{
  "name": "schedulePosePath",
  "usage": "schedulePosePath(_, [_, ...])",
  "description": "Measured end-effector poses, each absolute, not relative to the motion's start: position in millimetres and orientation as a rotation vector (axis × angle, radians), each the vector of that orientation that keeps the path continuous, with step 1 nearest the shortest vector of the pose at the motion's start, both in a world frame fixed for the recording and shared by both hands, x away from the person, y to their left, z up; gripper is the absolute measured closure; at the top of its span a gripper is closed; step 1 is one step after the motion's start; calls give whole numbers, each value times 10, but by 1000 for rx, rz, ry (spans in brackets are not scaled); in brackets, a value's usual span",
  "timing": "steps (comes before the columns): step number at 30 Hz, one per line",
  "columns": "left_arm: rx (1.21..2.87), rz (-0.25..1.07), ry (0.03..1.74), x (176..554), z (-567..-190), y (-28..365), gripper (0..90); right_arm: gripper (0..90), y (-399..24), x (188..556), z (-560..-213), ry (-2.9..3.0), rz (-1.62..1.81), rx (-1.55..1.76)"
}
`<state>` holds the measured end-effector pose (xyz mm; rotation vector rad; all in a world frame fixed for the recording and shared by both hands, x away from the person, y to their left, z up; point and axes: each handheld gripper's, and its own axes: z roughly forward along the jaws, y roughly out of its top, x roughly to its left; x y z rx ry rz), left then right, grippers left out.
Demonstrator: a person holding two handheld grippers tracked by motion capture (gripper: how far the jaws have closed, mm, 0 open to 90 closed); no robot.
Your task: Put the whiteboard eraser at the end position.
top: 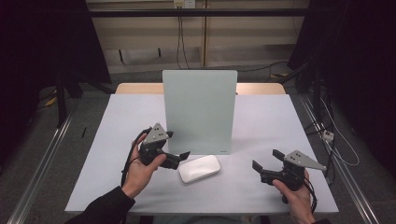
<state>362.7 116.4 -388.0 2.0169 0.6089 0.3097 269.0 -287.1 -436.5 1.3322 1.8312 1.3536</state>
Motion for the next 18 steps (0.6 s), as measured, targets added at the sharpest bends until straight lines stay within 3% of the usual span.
schedulePosePath(18, [1996, 377, 698, 3516, -3898, 1624, 63, 76, -2879, 2677, -4366, 1827, 1341, 1339])
